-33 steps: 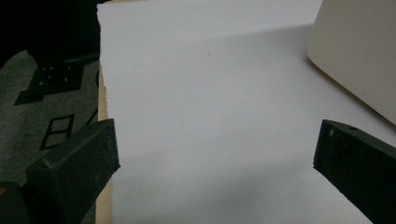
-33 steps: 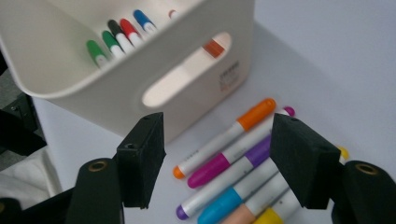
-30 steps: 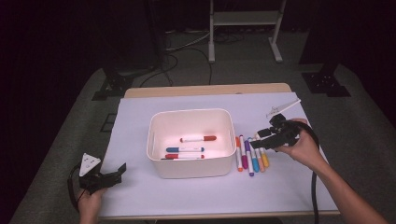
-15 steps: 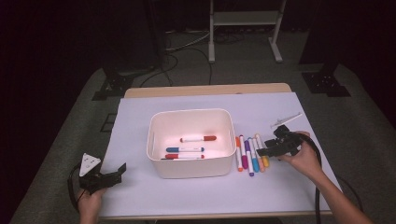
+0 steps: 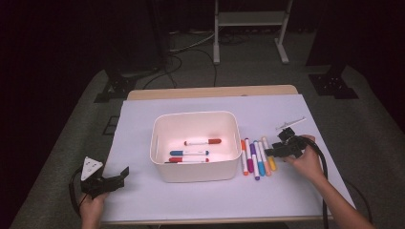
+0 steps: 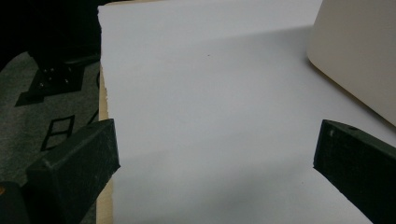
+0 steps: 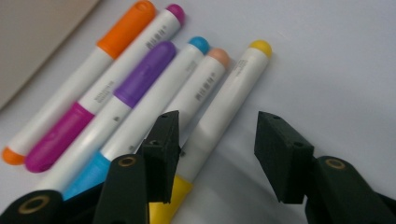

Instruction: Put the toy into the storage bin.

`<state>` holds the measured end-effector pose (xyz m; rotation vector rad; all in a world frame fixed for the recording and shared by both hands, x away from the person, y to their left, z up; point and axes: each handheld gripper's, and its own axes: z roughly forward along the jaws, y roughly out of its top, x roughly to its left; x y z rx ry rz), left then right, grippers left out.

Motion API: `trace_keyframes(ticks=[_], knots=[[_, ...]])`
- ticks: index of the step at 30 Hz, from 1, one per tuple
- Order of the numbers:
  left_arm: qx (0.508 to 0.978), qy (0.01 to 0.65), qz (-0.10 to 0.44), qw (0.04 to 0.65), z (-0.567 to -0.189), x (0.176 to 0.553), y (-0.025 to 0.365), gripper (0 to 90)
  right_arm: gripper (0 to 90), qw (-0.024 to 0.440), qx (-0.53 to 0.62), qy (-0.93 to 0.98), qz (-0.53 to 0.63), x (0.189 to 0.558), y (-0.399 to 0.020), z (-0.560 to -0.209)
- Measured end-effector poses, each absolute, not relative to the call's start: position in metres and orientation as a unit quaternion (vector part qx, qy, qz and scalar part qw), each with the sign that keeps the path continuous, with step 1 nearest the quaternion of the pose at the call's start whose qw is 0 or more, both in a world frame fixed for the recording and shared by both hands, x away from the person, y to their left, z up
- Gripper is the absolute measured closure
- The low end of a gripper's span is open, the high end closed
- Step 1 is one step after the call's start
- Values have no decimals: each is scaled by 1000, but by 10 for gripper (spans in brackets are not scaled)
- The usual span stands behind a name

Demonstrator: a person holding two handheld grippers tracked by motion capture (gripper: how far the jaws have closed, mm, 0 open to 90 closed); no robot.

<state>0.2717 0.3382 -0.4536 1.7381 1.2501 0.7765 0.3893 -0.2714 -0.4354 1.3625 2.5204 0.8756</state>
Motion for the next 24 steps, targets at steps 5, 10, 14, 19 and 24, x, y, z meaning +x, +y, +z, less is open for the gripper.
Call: trace_keyframes(ticks=[5, 10, 14, 19, 24], knots=[[694, 498, 310, 417, -454, 272, 338, 0, 516, 89, 470, 833, 278, 385, -285, -434], [695, 498, 311, 416, -454, 272, 338, 0, 555, 107, 479, 830, 267, 383, -295, -436], [695, 498, 311, 416, -454, 272, 338, 0, 617, 131, 477, 832, 251, 381, -292, -438], [694, 498, 310, 417, -454, 272, 338, 0, 744, 135, 480, 830, 251, 380, -293, -437], [694, 499, 309, 417, -454, 272, 338, 0, 756, 103, 488, 826, 264, 379, -297, -436]])
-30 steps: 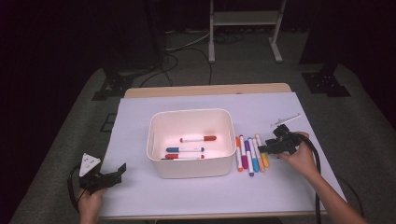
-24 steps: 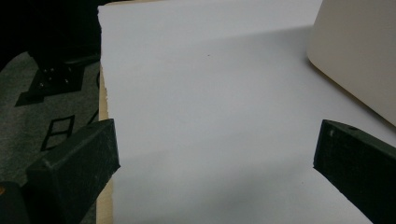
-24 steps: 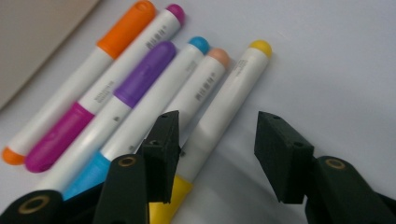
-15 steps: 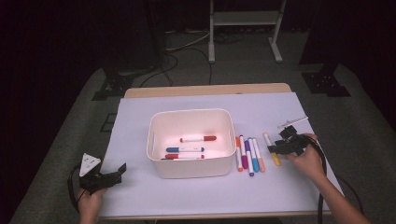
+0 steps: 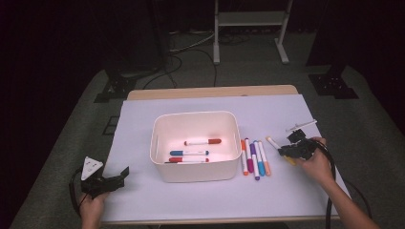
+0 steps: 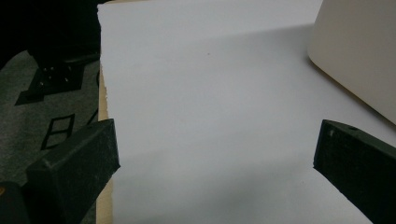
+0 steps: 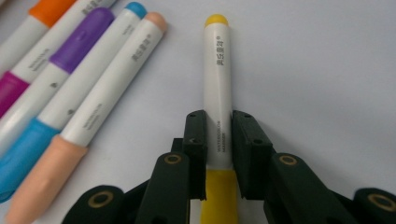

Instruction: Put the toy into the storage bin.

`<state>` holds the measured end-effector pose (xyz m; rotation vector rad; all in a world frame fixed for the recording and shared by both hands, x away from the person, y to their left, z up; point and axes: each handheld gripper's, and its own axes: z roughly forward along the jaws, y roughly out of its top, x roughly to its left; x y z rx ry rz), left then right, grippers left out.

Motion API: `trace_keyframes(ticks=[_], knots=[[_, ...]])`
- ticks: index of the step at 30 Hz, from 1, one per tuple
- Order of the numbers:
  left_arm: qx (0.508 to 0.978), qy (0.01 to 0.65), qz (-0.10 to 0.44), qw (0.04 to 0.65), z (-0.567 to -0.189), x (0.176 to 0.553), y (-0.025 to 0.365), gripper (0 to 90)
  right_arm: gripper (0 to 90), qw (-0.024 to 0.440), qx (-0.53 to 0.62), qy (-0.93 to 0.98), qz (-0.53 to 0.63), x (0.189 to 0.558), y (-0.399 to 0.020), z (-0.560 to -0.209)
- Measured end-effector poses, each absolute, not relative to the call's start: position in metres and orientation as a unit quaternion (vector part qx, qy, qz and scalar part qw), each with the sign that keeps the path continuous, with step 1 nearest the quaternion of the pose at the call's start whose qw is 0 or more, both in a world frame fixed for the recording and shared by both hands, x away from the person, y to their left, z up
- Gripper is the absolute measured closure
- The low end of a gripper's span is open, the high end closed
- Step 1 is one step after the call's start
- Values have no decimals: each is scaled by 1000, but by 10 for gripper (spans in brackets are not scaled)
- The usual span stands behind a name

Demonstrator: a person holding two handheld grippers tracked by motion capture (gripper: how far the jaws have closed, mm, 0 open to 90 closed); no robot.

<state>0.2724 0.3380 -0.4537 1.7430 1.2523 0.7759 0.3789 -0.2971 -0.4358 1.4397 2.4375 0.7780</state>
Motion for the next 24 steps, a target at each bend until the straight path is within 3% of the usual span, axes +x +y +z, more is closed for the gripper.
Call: trace_keyframes(ticks=[12, 24], knots=[[695, 498, 311, 415, -454, 272, 338, 0, 757, 47, 466, 824, 319, 357, -296, -410], [694, 499, 311, 415, -454, 272, 338, 0, 758, 33, 438, 821, 364, 346, -288, -363]])
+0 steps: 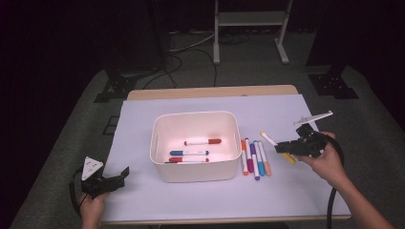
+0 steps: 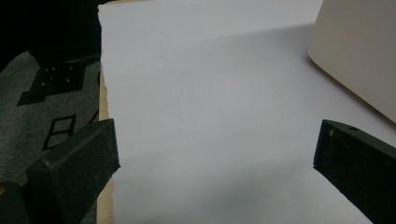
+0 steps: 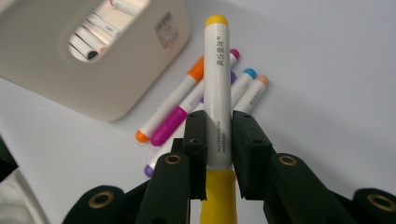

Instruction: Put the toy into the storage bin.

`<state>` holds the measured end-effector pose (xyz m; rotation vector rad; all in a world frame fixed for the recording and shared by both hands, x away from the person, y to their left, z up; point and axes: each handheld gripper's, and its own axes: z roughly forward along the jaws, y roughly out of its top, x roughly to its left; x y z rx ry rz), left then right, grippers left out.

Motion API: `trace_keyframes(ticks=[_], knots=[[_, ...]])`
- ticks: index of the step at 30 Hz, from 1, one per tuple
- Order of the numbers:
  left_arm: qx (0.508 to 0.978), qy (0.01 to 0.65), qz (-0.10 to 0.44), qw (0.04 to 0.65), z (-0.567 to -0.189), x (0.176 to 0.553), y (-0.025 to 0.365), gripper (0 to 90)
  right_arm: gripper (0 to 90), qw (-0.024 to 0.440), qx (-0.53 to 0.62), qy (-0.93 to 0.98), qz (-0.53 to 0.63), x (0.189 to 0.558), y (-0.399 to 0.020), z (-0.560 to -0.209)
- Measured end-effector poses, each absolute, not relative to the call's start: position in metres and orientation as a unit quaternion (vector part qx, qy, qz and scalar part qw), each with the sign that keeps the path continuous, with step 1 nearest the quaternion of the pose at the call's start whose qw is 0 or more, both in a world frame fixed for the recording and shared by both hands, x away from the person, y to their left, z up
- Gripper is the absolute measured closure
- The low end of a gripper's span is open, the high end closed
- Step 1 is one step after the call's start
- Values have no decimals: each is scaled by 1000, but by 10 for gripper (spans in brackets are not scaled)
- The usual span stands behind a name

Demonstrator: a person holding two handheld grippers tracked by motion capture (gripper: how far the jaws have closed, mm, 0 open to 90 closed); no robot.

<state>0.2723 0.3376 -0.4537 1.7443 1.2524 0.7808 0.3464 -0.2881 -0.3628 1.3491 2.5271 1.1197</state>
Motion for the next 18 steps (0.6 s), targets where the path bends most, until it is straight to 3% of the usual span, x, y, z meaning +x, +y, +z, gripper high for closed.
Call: trace_keyframes(ticks=[18], knots=[[694, 498, 310, 417, -454, 272, 338, 0, 757, 30, 365, 839, 403, 336, -251, -283]])
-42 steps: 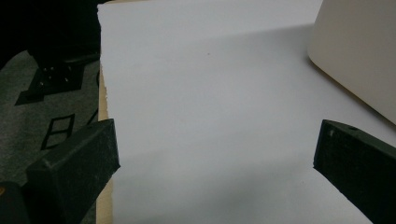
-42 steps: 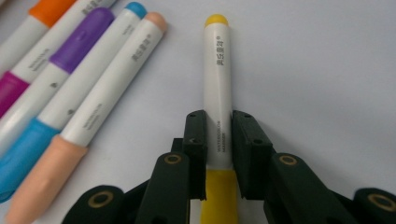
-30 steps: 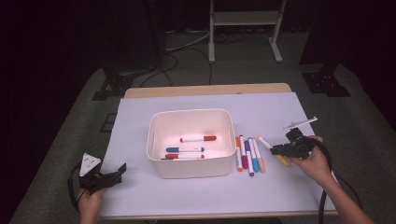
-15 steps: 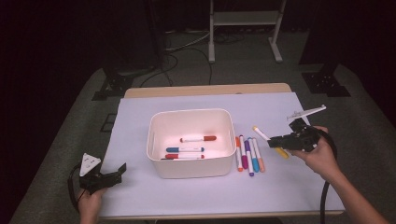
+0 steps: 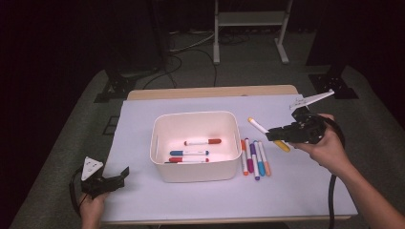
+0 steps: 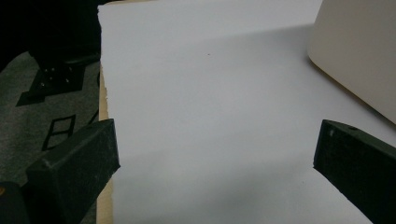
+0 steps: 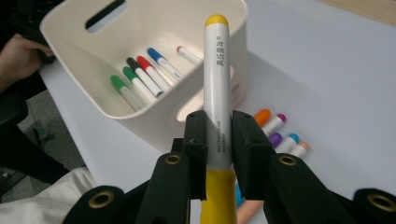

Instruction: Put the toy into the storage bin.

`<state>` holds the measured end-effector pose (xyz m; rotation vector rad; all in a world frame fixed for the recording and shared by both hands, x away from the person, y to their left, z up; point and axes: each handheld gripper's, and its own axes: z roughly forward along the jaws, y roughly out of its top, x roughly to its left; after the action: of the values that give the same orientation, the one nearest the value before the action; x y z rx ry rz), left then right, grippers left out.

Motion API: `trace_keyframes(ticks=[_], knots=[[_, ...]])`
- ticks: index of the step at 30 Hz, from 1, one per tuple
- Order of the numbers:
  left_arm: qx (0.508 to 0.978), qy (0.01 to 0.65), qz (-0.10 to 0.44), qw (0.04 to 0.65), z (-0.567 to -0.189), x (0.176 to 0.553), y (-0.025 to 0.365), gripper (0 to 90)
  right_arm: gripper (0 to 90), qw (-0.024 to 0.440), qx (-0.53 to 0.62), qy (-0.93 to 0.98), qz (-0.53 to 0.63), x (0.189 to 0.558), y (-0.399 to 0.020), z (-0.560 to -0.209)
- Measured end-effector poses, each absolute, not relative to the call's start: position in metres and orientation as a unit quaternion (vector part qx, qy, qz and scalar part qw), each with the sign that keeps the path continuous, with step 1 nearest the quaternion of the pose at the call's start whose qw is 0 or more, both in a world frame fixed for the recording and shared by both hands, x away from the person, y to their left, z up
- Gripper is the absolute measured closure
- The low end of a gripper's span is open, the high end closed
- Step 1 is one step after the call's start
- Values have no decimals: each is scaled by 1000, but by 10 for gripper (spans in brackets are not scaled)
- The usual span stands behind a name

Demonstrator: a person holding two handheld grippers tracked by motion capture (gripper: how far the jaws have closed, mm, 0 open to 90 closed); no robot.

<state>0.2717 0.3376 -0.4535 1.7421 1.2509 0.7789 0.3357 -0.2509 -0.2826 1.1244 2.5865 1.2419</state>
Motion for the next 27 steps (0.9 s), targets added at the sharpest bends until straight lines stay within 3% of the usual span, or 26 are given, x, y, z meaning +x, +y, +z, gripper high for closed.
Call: trace_keyframes(ticks=[12, 27], knots=[[694, 498, 310, 418, -454, 272, 338, 0, 758, 22, 309, 857, 412, 329, -213, -254], [693, 498, 308, 420, -453, 272, 338, 0, 758, -4, 236, 885, 402, 332, -152, -247]])
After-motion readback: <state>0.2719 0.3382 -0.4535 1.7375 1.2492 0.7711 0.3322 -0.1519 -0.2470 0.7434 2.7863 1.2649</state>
